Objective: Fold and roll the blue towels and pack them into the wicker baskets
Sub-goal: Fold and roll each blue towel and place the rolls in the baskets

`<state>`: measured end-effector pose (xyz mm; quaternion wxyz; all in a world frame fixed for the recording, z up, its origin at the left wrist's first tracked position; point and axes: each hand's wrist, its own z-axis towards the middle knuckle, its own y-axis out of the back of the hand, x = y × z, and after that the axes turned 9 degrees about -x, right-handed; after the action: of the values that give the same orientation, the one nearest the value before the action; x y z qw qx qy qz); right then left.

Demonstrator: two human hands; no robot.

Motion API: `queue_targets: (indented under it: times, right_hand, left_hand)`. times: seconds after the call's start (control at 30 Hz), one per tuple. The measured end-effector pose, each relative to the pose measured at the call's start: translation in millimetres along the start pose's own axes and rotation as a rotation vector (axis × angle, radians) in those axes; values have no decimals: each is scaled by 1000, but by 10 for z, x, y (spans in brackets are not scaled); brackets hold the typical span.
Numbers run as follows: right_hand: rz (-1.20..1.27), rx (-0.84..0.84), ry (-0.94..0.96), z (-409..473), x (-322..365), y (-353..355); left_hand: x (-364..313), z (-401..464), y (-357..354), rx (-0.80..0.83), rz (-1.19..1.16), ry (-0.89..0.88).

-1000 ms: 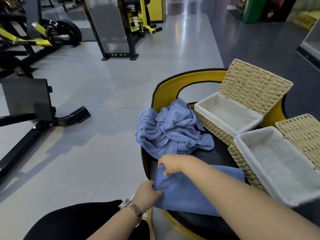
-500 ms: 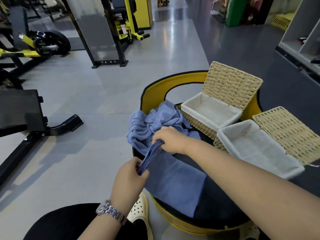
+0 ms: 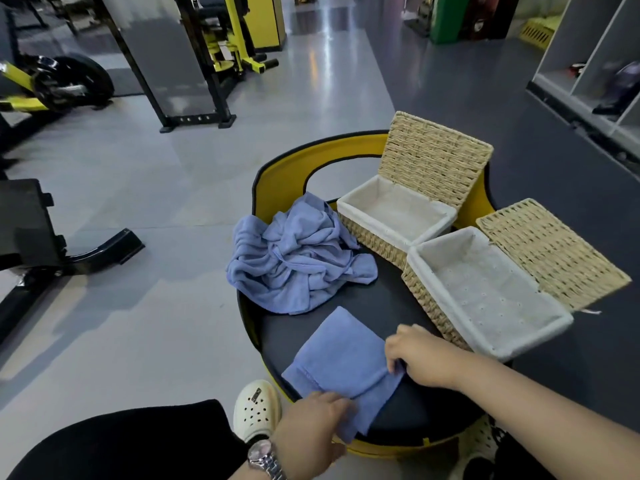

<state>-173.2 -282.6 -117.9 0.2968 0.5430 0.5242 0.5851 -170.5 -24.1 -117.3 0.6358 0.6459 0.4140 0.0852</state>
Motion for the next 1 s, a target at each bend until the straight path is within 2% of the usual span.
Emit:
queue_targets:
  times: [0.03,0.07,0.17,0.23,0.3,0.47,0.53,0.6,0.77,0.9,1.0]
  right_hand:
    - [-1,-9,-15,32,-12,15]
    - [-2,-44,-37,88,-7,59]
    - [62,-197,-90,354,76,264]
    - [78,-203,-81,583,121,326]
    - [60,-111,-71,804,157,312]
    - [-79,176,-43,1124,340,250]
    - [-149,166,11,1178,387,198]
    - [-209,84,83,1206,416,191]
    - [-164,-200,134,1103,357,328]
    - [-189,-367,202,735,335,287]
    - [-262,-375,220,373,372,240]
  left_hand:
    - [1,-14,28,7,-38,25]
    - [-1,-14,77,-54,-70,66]
    - [88,103,224,-379,-44,218]
    - [217,181,252,-539,-44,290]
    - [332,229,230,-530,23,372]
    - [512,290,76,-335,50,491]
    - [532,312,69,-321,1,484]
    - [528,327,96,-356,-71,462]
    - [518,338,231,-588,-201,365]
    - [358,208,213,-621,-4,165]
    - [218,93,120,-615,146,1]
